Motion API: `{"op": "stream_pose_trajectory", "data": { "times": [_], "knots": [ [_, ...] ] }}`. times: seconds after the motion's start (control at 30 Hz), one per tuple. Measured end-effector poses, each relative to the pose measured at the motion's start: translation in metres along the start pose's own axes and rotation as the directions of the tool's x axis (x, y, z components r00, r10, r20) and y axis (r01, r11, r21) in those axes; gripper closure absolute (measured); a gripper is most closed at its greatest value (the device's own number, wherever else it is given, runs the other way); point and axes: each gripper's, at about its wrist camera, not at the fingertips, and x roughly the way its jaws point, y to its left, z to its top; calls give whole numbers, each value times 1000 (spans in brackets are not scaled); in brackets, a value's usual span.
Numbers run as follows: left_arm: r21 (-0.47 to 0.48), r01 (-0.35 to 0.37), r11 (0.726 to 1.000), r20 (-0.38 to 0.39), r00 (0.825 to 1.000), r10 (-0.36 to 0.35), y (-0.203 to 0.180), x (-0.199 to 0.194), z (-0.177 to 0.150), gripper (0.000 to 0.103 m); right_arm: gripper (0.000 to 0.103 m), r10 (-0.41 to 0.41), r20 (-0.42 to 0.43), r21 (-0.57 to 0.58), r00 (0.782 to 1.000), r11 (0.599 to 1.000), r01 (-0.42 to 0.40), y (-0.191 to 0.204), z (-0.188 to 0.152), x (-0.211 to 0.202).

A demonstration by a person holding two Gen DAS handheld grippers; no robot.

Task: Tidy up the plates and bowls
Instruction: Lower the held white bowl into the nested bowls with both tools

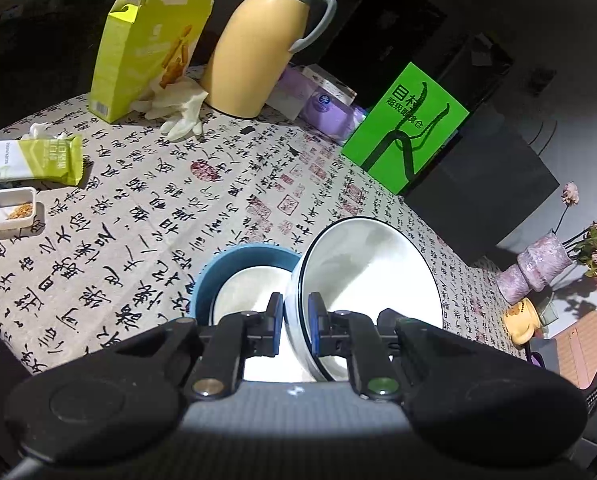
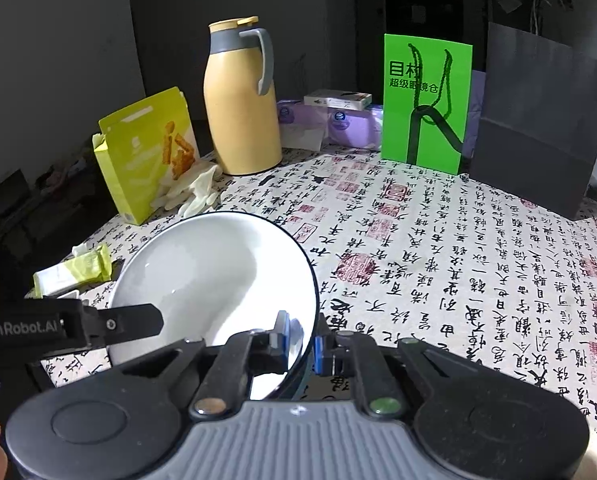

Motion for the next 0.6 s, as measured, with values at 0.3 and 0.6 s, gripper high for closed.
{"op": "stream_pose_trajectory", "data": {
  "times": [0.3, 0.6],
  "knots": [
    [-23, -17, 1000, -17, 1000, 16, 17, 6, -1, 90, 92, 10, -32, -18, 999, 1000, -10, 10, -2, 14],
    [-31, -35, 999, -38, 999, 34, 24, 16, -3, 90, 92, 14, -57, -19, 998, 1000, -16, 12, -7, 28]
  ]
}}
